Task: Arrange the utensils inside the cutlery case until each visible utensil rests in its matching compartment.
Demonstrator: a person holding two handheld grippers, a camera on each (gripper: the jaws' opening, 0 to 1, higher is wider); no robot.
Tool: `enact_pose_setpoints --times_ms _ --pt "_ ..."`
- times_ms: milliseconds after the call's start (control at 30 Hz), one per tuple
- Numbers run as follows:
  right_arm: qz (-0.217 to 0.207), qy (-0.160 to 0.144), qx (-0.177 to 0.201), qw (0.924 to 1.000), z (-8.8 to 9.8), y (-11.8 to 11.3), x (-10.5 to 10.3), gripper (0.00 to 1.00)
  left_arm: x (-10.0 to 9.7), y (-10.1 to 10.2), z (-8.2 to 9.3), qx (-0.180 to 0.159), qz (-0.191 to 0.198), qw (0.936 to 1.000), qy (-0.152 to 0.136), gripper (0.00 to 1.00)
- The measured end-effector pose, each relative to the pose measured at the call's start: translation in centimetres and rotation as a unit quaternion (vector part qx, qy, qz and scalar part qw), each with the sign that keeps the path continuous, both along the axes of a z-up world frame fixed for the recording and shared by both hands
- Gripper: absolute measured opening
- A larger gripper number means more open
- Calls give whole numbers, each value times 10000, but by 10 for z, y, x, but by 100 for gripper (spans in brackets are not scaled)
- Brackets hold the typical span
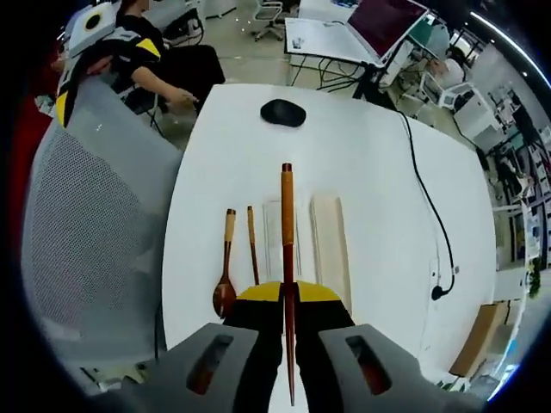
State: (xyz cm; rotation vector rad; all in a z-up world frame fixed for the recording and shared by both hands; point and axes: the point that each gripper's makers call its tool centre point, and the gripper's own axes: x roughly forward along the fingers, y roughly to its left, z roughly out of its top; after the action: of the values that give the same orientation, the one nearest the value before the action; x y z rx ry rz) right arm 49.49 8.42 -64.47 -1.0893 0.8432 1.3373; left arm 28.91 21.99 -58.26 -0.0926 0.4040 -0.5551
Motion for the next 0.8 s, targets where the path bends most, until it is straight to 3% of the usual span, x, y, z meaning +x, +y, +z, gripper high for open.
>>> enact_pose_setpoints --times_ms 267,533,800 --pt "22 21 52 10000 7 4 21 0 0 2 -1 -42 30 10000 41 86" --pt "92 61 55 9999 26 15 44 0 1 4 -3 -54 77 9999 80 87" --pt "49 152 129 9998 22 23 59 0 1 4 -5 -55 139 9998 144 87"
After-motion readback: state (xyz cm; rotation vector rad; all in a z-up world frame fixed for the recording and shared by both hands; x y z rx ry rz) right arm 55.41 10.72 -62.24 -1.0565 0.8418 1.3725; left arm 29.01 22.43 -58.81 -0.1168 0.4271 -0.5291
